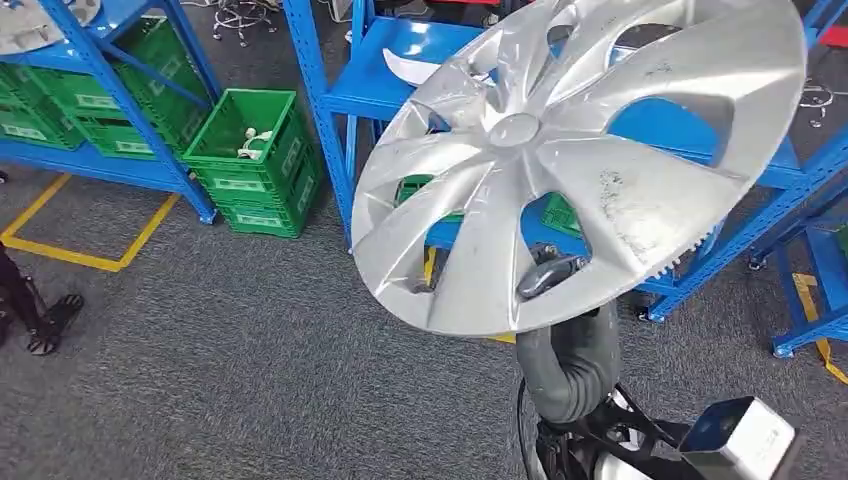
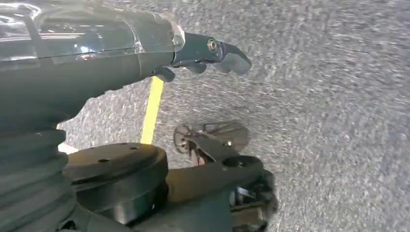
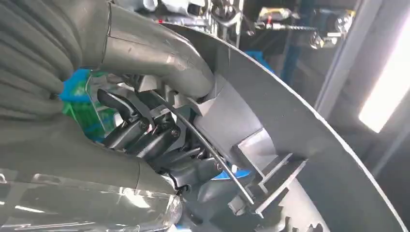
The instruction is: Take the parts from the cabinet and place them on the table.
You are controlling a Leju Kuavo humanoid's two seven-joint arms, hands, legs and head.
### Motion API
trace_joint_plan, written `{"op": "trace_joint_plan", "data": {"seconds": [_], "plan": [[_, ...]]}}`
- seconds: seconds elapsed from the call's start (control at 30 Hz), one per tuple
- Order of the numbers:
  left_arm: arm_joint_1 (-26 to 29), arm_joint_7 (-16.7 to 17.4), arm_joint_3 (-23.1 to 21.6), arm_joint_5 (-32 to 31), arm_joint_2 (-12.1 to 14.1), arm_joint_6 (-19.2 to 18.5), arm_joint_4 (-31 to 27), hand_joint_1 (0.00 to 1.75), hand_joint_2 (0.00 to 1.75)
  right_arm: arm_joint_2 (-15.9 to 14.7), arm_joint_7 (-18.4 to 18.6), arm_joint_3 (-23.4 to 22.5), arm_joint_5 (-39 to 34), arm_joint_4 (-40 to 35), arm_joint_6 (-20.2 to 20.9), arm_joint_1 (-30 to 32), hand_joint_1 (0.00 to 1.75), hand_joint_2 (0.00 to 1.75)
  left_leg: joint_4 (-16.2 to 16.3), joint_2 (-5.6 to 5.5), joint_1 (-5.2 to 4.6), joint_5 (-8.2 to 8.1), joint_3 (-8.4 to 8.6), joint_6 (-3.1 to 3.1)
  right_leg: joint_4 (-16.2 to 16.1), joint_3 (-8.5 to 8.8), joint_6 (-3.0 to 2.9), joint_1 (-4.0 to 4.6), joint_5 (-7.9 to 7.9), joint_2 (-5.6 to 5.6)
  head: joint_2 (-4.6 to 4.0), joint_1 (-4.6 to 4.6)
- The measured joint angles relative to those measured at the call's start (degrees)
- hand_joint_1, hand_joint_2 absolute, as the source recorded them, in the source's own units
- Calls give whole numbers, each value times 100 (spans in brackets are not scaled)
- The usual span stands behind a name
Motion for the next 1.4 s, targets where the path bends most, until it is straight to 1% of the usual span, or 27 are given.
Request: {"op": "trace_joint_plan", "data": {"seconds": [0.03, 0.07, 0.1, 0.2, 0.23, 0.27, 0.3, 0.37, 0.43, 0.5, 0.53, 0.57, 0.7, 0.73, 0.77, 0.8, 0.87, 0.9, 0.97, 1.0, 1.03, 1.07, 1.1, 1.23, 1.3, 1.37, 1.4], "plan": [[0, 26, 0, 7, -2, 15, 0, 0, 175, 0, -11, -4, -11, 0, 8, 10, 175, 175, -453, 244, -11, 192, 255, 18, 6, 21, 34, 8, -22, -29, 0, -19], [-8, 39, 0, 6, -11, 22, 0, 0, 175, -2, -26, -9, -13, -2, 17, 19, 175, 175, -678, 393, -74, 143, 377, 8, 35, 18, 79, 58, -52, -56, 0, -42], [-19, 44, 0, 11, -15, 28, 0, 0, 175, -7, -42, -35, -28, -2, 22, 23, 175, 175, -769, 332, -58, 97, 394, 92, 50, 8, 105, 65, -60, -86, 0, -68], [-10, 65, 0, 22, -33, 61, 0, 0, 175, -13, -70, -57, -61, -2, 37, 30, 175, 175, -755, 128, -81, 121, 348, 183, 32, 45, 176, 48, -85, -298, 0, -30], [-4, 65, 0, 22, -35, 76, 2, 0, 175, -13, -74, -66, -72, 0, 46, 30, 175, 175, -778, 59, -40, 145, 359, 222, 91, 31, 225, 17, -189, -166, 0, -20], [-9, 63, 0, 20, -39, 89, 2, 0, 175, -13, -87, -91, -85, -2, 59, 41, 175, 175, -777, -13, -40, 151, 354, 244, 329, -63, 240, 9, -360, 76, 0, 4], [-12, 54, 0, 17, -52, 90, 2, 0, 175, -15, -94, -105, -98, -2, 70, 45, 175, 175, -777, -75, -40, 155, 357, 281, 765, -250, 242, 8, -599, 202, 0, 57], [-12, 50, 0, 2, -70, 90, 2, 0, 175, -26, -111, -146, -111, -2, 76, 56, 175, 175, -775, -224, -59, 156, 356, 311, 1652, -673, 241, 17, -935, 286, 0, 131], [0, 46, 0, -13, -92, 98, 2, 0, 175, -50, -116, -155, -114, -2, 76, 64, 175, 175, -774, -376, -81, 158, 376, 318, 1754, -766, 200, 17, -775, 299, 0, 173], [-1, 46, 0, -42, -94, 103, 2, 0, 175, -55, -122, -186, -118, -2, 68, 68, 175, 175, -773, -515, -101, 158, 411, 317, 943, -445, 123, 29, -203, 370, 0, 208], [-1, 37, 0, -64, -101, 111, 2, 0, 175, -59, -138, -210, -131, -4, 52, 69, 175, 175, -773, -562, -101, 156, 423, 314, 469, -256, 72, 36, 55, 500, 0, 234], [-3, 17, 0, -94, -122, 125, 2, 0, 175, -79, -157, -245, -151, -9, 37, 80, 175, 175, -767, -602, -110, 155, 404, 301, 284, -161, 14, 31, 33, 699, 0, 236], [18, -83, -2, -147, -173, 199, 0, 0, 175, -157, -181, -419, -260, -105, 15, 206, 175, 175, -772, -780, -80, 204, 310, 172, 85, -115, -5, 43, 22, 565, 0, 251], [22, -88, -2, -149, -164, 210, 0, 0, 175, -166, -184, -446, -275, -107, 17, 220, 175, 175, -737, -596, -84, 144, 304, 166, 25, -85, -35, 0, 60, 497, 0, 260], [24, -101, -2, -151, -181, 214, 0, 0, 175, -168, -184, -472, -286, -113, 17, 250, 175, 175, -578, -215, -121, 1, 236, 115, 5, -66, -44, 7, 66, 454, 0, 217], [13, -101, -2, -151, -184, 214, 0, 0, 175, -170, -186, -487, -288, -138, 20, 268, 175, 175, -218, -95, -83, -230, 63, 68, 5, -67, -63, 10, 64, 394, 0, 140], [8, -101, -2, -151, -188, 212, 0, 0, 175, -181, -188, -524, -288, -153, 20, 284, 175, 175, 670, -96, -26, -628, -354, 3, 7, -68, -66, 13, 58, 276, 0, 79], [13, -101, -2, -149, -190, 212, 0, 0, 175, -181, -188, -540, -293, -151, 20, 292, 175, 175, 928, -103, -9, -678, -477, -27, 9, -68, -64, 7, 56, 214, 0, 44], [16, -101, -2, -149, -190, 212, 0, 0, 175, -184, -188, -566, -293, -151, 22, 333, 175, 175, 584, -90, 30, -365, -297, -58, 16, -61, -37, 0, 38, 109, 0, -4], [15, -101, -2, -149, -188, 212, 0, 0, 175, -186, -188, -568, -295, -151, 22, 339, 175, 175, 91, -28, 30, -104, -22, -56, 30, -49, -12, -6, 21, 63, 0, -2], [13, -101, -2, -149, -186, 212, 0, 0, 175, -186, -188, -570, -295, -153, 22, 338, 175, 175, -418, 102, 26, 117, 265, -41, 48, -35, 18, -6, -2, 31, 0, -13], [4, -101, -2, -151, -188, 212, 0, 0, 175, -186, -188, -575, -295, -157, 22, 343, 175, 175, -695, 373, -21, 59, 409, -21, 54, -28, 51, 6, -25, -5, 0, -30], [-6, -103, -2, -151, -188, 212, 0, 0, 175, -190, -188, -588, -295, -173, 22, 344, 175, 175, -749, 331, -46, 84, 420, 60, 92, -36, 90, 46, -48, -45, 0, -37], [-2, -101, -2, -149, -190, 212, 2, 0, 175, -195, -188, -619, -293, -203, 24, 348, 175, 175, -781, 72, -33, 119, 412, 218, 62, 21, 207, 18, -125, -246, 0, 9], [-10, -103, -2, -151, -199, 212, 0, 0, 175, -214, -188, -629, -293, -221, 24, 349, 175, 175, -785, -45, -25, 132, 412, 268, 525, -125, 230, -8, -457, 121, 0, 79], [-9, -101, -2, -151, -221, 212, 2, 0, 175, -227, -190, -634, -291, -227, 33, 358, 175, 175, -783, -177, -36, 137, 413, 295, 1486, -554, 240, 1, -891, 275, 0, 155], [-4, -101, -2, -149, -223, 212, 2, 0, 175, -236, -188, -636, -293, -227, 37, 360, 175, 175, -782, -251, -46, 136, 416, 302, 1791, -707, 237, 4, -951, 292, 0, 173]]}}
